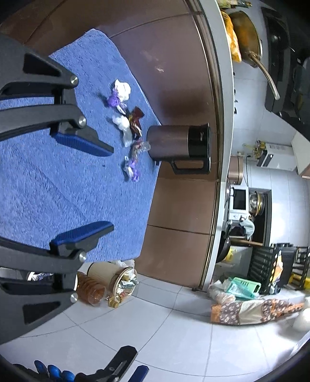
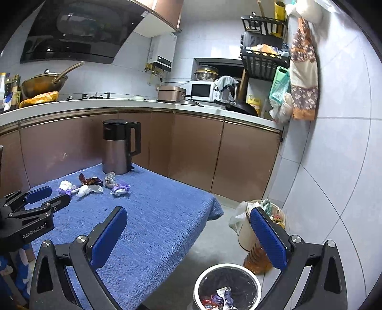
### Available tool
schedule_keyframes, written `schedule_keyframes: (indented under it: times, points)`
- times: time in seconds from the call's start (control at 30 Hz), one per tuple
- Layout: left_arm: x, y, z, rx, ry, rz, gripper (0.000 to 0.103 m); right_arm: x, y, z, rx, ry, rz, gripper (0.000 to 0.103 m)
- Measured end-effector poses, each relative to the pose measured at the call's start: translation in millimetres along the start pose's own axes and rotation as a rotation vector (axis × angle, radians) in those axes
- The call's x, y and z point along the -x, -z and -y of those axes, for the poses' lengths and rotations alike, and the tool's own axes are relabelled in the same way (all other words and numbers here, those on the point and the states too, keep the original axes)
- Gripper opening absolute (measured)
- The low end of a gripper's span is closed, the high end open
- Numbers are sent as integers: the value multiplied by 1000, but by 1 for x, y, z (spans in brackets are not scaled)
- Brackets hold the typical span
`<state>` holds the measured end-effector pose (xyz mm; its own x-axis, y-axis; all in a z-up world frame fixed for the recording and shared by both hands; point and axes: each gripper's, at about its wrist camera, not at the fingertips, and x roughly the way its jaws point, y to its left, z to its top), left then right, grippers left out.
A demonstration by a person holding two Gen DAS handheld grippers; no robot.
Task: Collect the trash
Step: 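Move both open tools back over the remaining trash on the towel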
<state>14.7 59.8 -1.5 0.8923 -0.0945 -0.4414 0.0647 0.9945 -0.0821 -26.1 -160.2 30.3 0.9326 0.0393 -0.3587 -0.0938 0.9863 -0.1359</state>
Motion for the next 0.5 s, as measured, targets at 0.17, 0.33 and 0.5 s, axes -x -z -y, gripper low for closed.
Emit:
schedule_keyframes:
  times: [0.17,0.33,0.5]
  points:
    - [6,2,-27,35,-1,3,55,-4,-7,-23,38,-11,-9,103]
    - [11,9,-62,92,-21,1,55,-10,-13,-52,89,-10,-15,103]
    - [17,15,-98,151,-72,6,55,-19,-15,-74,115,-26,-35,103]
